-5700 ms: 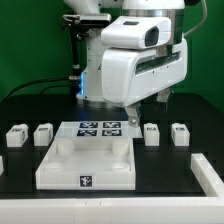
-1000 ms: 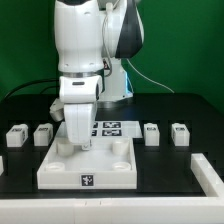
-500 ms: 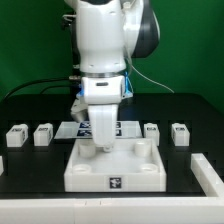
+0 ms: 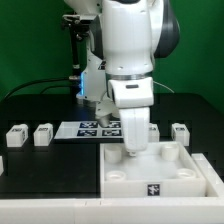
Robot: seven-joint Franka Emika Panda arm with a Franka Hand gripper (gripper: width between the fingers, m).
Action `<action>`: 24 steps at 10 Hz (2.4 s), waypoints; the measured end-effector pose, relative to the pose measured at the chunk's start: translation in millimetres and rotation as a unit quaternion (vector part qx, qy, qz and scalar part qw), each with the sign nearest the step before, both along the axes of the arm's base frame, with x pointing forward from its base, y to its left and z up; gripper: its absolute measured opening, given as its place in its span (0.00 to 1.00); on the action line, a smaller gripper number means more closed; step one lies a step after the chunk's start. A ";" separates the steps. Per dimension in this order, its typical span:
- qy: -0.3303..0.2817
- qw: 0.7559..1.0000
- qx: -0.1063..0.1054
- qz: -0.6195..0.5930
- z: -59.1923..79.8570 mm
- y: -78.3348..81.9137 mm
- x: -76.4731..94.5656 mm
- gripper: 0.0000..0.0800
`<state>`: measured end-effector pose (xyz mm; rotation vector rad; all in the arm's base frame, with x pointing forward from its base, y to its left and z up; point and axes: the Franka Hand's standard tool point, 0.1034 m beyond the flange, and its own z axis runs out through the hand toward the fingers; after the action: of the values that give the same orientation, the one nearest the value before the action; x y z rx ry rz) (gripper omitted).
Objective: Assemble one leg
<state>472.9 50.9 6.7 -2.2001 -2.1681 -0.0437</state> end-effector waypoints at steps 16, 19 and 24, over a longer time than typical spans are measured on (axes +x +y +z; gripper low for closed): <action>-0.006 1.000 0.001 -0.026 2.5 2.6 25.5 0.81; -0.014 0.999 -0.006 -0.050 26.3 6.3 14.3 0.81; -0.019 0.992 -0.009 -0.128 42.7 3.8 -16.9 0.81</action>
Offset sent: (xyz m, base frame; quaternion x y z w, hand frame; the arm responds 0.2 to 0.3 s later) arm 0.0243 0.0073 -0.0050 -0.0063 -0.0044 0.0177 0.9998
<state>456.0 54.7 49.4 -2.4930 -1.8975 -0.0772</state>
